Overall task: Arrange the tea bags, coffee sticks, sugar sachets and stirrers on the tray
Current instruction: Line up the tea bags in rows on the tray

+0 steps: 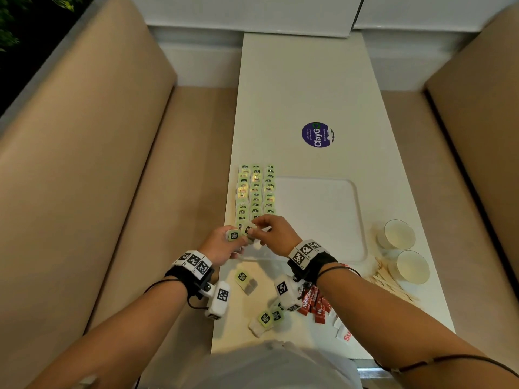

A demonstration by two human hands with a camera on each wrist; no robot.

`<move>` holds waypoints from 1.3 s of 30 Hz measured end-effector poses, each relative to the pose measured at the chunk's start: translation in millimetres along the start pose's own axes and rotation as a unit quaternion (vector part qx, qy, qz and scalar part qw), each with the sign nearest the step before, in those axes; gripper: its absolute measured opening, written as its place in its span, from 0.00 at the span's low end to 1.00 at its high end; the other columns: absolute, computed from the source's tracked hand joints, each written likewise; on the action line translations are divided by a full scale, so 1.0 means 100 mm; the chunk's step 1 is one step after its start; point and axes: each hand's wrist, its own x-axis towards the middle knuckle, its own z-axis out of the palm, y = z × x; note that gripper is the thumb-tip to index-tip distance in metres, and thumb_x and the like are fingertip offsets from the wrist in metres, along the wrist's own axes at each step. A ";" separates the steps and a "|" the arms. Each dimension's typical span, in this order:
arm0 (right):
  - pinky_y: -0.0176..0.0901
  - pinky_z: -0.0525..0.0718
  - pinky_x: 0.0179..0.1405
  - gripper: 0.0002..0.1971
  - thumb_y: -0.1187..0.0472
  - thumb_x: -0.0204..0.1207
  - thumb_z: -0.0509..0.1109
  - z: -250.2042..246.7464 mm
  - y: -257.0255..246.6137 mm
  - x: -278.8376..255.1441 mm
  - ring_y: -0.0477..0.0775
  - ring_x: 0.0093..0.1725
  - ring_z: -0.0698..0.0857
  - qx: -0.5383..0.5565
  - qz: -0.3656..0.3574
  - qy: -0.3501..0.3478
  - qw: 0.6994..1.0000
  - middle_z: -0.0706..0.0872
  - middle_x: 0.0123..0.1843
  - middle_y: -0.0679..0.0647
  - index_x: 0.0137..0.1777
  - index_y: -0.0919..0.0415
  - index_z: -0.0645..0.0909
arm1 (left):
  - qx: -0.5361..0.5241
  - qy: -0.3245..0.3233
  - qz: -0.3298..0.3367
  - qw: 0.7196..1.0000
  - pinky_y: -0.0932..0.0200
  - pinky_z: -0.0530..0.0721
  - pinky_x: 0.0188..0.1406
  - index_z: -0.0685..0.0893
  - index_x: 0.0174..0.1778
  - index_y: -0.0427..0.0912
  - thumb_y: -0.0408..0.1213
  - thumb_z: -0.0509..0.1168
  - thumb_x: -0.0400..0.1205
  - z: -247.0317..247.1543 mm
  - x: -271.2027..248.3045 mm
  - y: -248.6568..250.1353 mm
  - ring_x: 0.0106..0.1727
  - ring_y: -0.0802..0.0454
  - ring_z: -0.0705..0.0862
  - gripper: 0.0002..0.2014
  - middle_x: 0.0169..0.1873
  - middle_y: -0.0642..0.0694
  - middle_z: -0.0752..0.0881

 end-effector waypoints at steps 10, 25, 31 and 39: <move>0.45 0.87 0.41 0.15 0.55 0.83 0.72 0.01 -0.02 -0.07 0.47 0.33 0.86 0.019 -0.019 -0.006 1.000 0.90 0.45 0.53 0.67 0.56 0.79 | -0.002 0.001 -0.006 1.000 0.54 0.85 0.42 0.83 0.48 0.42 0.39 0.72 0.83 0.00 0.06 -0.02 0.44 0.45 0.87 0.05 0.45 0.38 0.92; 0.47 0.84 0.41 0.15 0.57 0.85 0.68 0.01 0.24 0.01 0.47 0.29 0.80 -0.077 0.082 0.027 0.993 0.92 0.38 0.54 0.42 0.62 0.91 | -0.014 0.046 -0.041 0.998 0.61 0.88 0.40 0.85 0.54 0.38 0.27 0.68 0.84 0.01 0.09 -0.09 0.42 0.48 0.87 0.05 0.46 0.36 0.87; 0.28 0.76 0.25 0.13 0.59 0.82 0.71 0.09 0.28 0.09 0.45 0.31 0.83 -0.078 0.142 0.028 0.986 0.89 0.35 0.52 0.42 0.65 0.92 | -0.005 0.036 -0.042 0.998 0.56 0.88 0.47 0.85 0.49 0.41 0.18 0.60 0.82 -0.04 0.04 -0.10 0.49 0.47 0.90 0.14 0.49 0.43 0.91; 0.50 0.89 0.39 0.15 0.55 0.79 0.70 0.20 0.24 0.15 0.57 0.37 0.90 -0.147 0.161 0.042 0.975 0.91 0.35 0.57 0.38 0.63 0.90 | 0.001 0.026 -0.037 0.999 0.57 0.91 0.46 0.86 0.53 0.36 0.21 0.61 0.85 -0.08 0.05 -0.14 0.49 0.47 0.91 0.10 0.51 0.41 0.92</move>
